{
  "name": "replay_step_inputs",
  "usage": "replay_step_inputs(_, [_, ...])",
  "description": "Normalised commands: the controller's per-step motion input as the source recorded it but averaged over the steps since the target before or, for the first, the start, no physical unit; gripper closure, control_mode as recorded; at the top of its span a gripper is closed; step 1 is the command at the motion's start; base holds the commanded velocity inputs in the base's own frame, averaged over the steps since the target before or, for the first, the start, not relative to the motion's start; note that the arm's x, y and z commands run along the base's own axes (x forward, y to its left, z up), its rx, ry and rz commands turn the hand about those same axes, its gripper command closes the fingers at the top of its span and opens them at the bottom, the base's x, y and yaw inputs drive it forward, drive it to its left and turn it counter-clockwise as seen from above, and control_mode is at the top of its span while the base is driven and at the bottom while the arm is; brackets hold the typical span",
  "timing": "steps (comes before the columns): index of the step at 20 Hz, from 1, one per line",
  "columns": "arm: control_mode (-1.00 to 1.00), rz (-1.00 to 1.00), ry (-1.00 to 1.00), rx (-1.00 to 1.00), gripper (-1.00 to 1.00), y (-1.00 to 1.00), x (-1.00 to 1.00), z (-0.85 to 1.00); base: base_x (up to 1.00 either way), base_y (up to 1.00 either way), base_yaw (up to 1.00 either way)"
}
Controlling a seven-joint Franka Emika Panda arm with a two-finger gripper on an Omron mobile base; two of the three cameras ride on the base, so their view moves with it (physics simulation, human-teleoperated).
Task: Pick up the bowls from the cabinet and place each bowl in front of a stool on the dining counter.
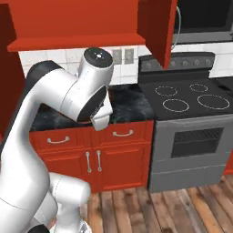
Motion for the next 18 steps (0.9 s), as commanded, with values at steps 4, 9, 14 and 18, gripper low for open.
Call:
replay_step_inputs(4, [1.0,0.0,0.0,0.0,1.0,0.0,0.0,0.0,-0.89,0.09,-0.89])
replay_step_inputs(9, [1.0,0.0,0.0,0.0,1.0,0.0,0.0,0.0,-0.8,0.06,-0.91])
replay_step_inputs(14, [1.0,0.0,0.0,0.0,1.0,0.0,0.0,0.0,-0.74,0.07,-0.93])
replay_step_inputs(18, [1.0,0.0,0.0,0.0,1.0,0.0,0.0,0.0,-0.71,0.06,-0.94])
